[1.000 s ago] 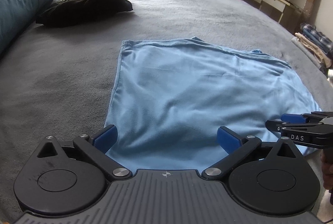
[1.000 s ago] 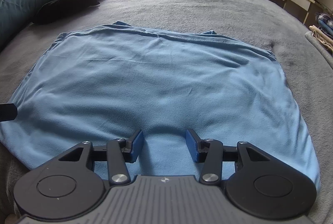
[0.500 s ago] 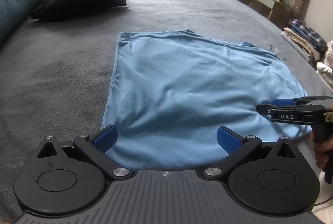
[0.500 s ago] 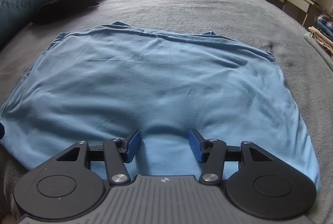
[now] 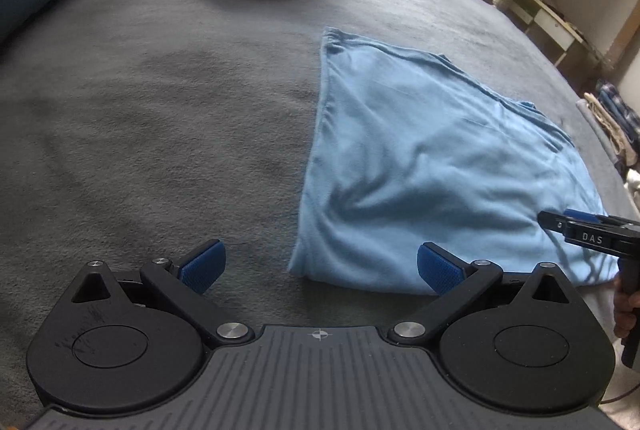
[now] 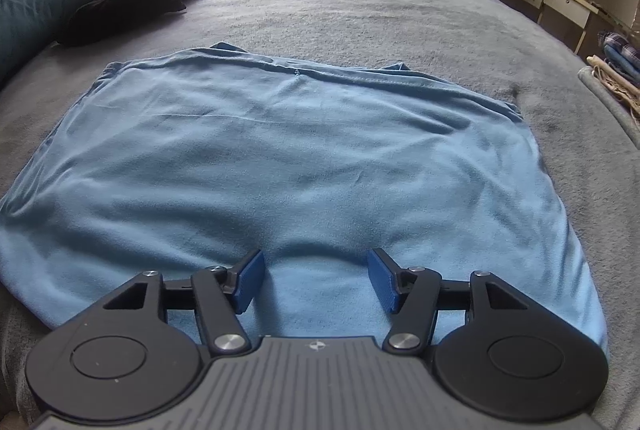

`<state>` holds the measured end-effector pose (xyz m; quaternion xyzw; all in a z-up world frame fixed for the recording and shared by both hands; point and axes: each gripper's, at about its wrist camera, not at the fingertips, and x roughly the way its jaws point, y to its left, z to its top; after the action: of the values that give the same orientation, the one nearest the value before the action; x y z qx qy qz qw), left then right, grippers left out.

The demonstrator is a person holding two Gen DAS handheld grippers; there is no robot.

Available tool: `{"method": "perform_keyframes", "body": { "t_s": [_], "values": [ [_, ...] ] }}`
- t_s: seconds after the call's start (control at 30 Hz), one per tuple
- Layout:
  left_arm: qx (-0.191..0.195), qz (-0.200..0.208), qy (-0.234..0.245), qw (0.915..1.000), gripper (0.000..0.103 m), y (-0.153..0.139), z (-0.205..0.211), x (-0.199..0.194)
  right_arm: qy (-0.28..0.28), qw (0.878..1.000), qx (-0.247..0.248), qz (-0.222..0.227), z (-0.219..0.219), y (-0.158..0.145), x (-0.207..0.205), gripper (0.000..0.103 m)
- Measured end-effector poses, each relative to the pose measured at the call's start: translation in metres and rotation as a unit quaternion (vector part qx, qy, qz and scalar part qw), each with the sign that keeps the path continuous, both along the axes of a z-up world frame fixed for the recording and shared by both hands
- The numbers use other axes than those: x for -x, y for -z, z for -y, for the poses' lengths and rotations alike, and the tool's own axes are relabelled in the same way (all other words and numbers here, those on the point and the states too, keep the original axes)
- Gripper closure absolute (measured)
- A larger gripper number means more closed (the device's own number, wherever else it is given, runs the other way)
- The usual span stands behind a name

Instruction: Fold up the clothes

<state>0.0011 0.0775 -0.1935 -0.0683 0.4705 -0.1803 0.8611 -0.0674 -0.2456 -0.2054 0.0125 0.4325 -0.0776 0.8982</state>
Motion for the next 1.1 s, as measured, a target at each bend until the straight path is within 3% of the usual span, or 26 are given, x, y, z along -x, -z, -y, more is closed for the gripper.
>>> {"method": "perform_keyframes", "body": {
  "t_s": [0.2,0.37,0.4,0.57,0.63,0.73,0.87,0.97,1.1],
  "values": [
    [0.021,-0.006,-0.048,0.9986,0.001,0.001,-0.031,-0.008,-0.080,0.994,0.011,0.073,-0.041,-0.029,0.005,0.043],
    [0.034,0.010,-0.036,0.9987,0.008,-0.001,-0.032,-0.004,-0.132,0.988,0.002,0.077,-0.077,-0.030,0.001,0.043],
    [0.033,0.016,-0.030,0.9989,0.011,-0.002,-0.030,-0.002,-0.139,0.988,-0.003,0.073,-0.082,-0.027,0.001,0.043],
    [0.042,0.023,-0.003,0.9988,0.046,0.001,-0.020,-0.001,-0.160,0.985,-0.013,0.064,-0.101,-0.020,0.004,0.048],
    [0.043,0.027,0.012,0.9986,0.051,0.001,-0.013,-0.002,-0.156,0.985,-0.017,0.065,-0.102,-0.021,0.004,0.049],
    [0.024,0.043,0.031,0.9983,0.065,-0.001,-0.002,-0.002,-0.146,0.987,-0.029,0.068,-0.097,-0.023,0.003,0.051],
    [-0.005,0.048,0.041,0.9980,0.074,0.000,0.003,-0.002,-0.130,0.989,-0.041,0.066,-0.088,-0.022,0.001,0.056],
    [-0.002,0.032,0.038,0.9988,0.082,0.006,-0.002,-0.003,-0.127,0.988,-0.054,0.066,-0.084,-0.021,0.002,0.058],
    [0.031,-0.002,0.014,0.9994,0.084,0.012,-0.016,-0.009,-0.209,0.972,-0.077,0.075,-0.104,-0.024,0.009,0.058]
  ]
}}
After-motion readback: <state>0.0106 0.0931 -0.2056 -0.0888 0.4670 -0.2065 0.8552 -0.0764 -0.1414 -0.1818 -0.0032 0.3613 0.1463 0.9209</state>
